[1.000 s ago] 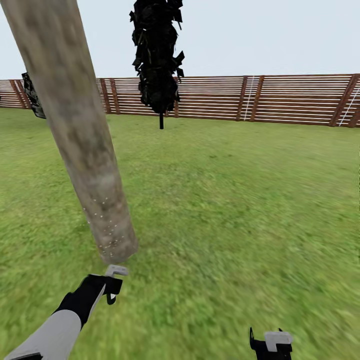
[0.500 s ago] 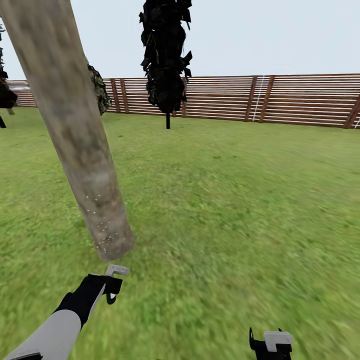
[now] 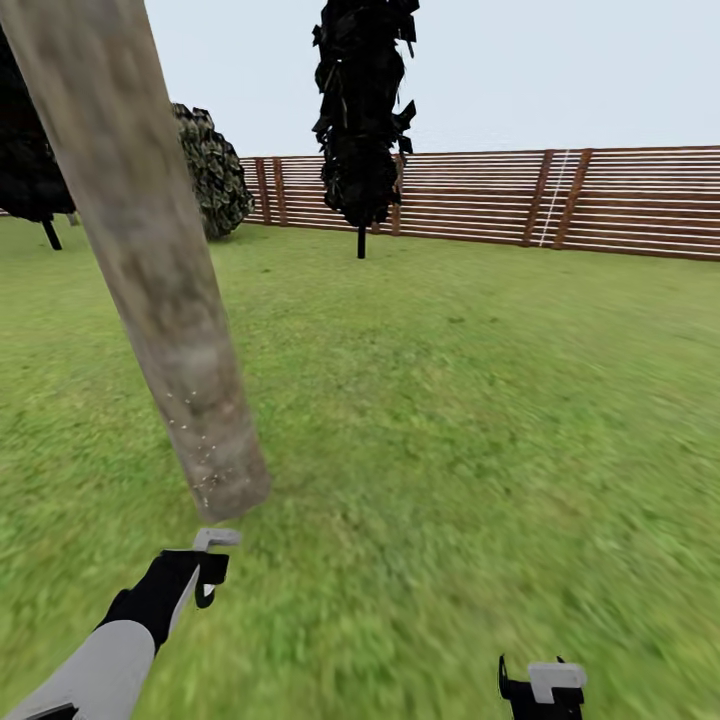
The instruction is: In the garden, pick up the pesticide atomizer on the floor and spray pesticide onto both trees until each tree trunk is fully covered.
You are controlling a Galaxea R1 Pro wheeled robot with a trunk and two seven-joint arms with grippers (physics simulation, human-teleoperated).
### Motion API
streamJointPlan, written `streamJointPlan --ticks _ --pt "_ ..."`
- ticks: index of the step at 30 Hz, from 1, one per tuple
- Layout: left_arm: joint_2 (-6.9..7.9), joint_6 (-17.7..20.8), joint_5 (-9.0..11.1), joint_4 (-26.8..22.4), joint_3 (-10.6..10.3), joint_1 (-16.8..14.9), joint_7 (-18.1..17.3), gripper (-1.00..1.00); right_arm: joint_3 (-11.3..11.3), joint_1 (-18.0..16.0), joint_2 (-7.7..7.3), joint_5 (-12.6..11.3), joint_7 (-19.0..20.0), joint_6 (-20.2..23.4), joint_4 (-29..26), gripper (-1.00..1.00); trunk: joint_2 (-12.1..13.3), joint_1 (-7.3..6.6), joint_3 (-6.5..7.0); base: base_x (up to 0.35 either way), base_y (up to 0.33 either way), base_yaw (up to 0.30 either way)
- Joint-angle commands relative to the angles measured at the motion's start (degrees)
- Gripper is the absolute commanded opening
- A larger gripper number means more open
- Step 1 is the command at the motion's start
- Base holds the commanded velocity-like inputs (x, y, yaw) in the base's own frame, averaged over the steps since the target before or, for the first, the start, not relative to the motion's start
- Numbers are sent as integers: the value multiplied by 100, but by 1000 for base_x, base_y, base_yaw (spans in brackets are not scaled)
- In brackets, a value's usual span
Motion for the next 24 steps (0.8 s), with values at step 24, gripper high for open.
streamJointPlan --ticks 24 --pt "-10 7 5 -2 42 0 28 -100 9 -2 24 11 0 0 0 100 0 0 0 174 -230 93"
